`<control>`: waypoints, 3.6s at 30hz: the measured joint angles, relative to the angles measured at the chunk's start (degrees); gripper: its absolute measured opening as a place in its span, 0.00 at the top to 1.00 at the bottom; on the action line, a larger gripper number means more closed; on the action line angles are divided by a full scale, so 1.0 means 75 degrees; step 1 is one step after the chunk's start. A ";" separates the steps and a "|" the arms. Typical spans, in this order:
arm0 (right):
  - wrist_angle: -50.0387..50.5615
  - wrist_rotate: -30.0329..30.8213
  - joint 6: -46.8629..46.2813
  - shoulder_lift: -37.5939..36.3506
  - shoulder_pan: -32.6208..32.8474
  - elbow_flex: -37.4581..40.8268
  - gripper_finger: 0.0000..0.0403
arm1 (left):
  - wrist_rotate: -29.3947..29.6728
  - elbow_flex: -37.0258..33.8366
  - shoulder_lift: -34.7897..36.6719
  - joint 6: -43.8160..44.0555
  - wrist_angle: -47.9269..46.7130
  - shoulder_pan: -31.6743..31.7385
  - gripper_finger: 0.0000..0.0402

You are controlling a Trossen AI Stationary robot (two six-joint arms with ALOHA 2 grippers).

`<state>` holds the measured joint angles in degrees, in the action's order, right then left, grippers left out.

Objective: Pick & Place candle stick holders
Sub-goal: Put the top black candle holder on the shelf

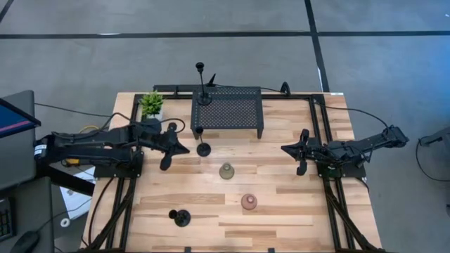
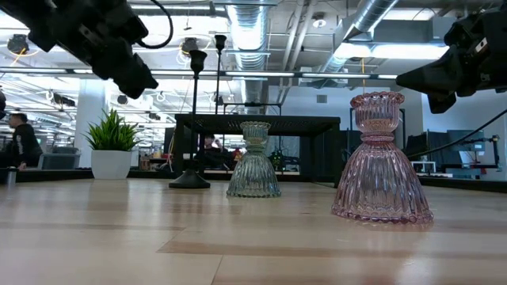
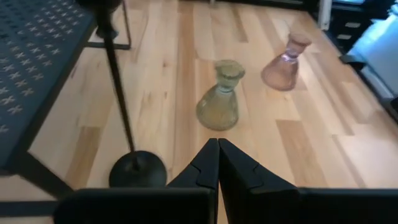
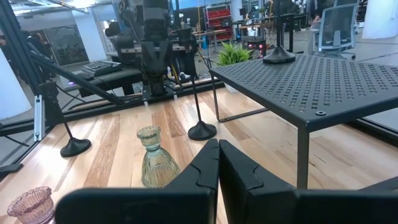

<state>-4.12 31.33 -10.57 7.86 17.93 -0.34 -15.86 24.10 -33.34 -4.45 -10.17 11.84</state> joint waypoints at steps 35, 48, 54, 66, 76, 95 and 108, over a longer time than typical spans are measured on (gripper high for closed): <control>0.0001 -0.0003 0.0003 0.0002 0.0003 -0.0001 1.00 | 0.0707 -0.0065 -0.1880 -0.0352 0.2483 0.0000 0.51; 0.0001 -0.0003 0.0021 0.0001 0.0002 -0.0001 1.00 | 0.1744 -0.0065 -0.1865 -0.0087 0.2483 0.0000 0.48; 0.0000 -0.0003 0.0061 0.0000 0.0000 -0.0001 1.00 | 0.1735 -0.0065 -0.1924 0.0192 0.2878 0.0000 0.51; 0.0001 -0.0003 0.0064 0.0001 0.0001 -0.0003 1.00 | 0.1656 -0.0065 -0.3087 0.0419 0.4055 0.0000 0.56; 0.0001 -0.0002 0.0082 0.0001 0.0001 0.0000 1.00 | 0.1656 -0.0065 -0.3118 0.1047 0.4080 0.0000 0.73; 0.0003 -0.0003 0.0079 0.0000 0.0003 0.0000 1.00 | 0.1679 -0.0062 -0.3107 0.1325 0.4136 0.0003 0.96; 0.0001 -0.0003 0.0076 0.0000 0.0002 0.0000 1.00 | 0.1771 0.0278 -0.2312 0.2525 0.2938 -0.0680 0.97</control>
<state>-4.11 31.31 -10.00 7.86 17.95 -0.34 -2.58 26.18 -50.68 14.49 11.86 6.73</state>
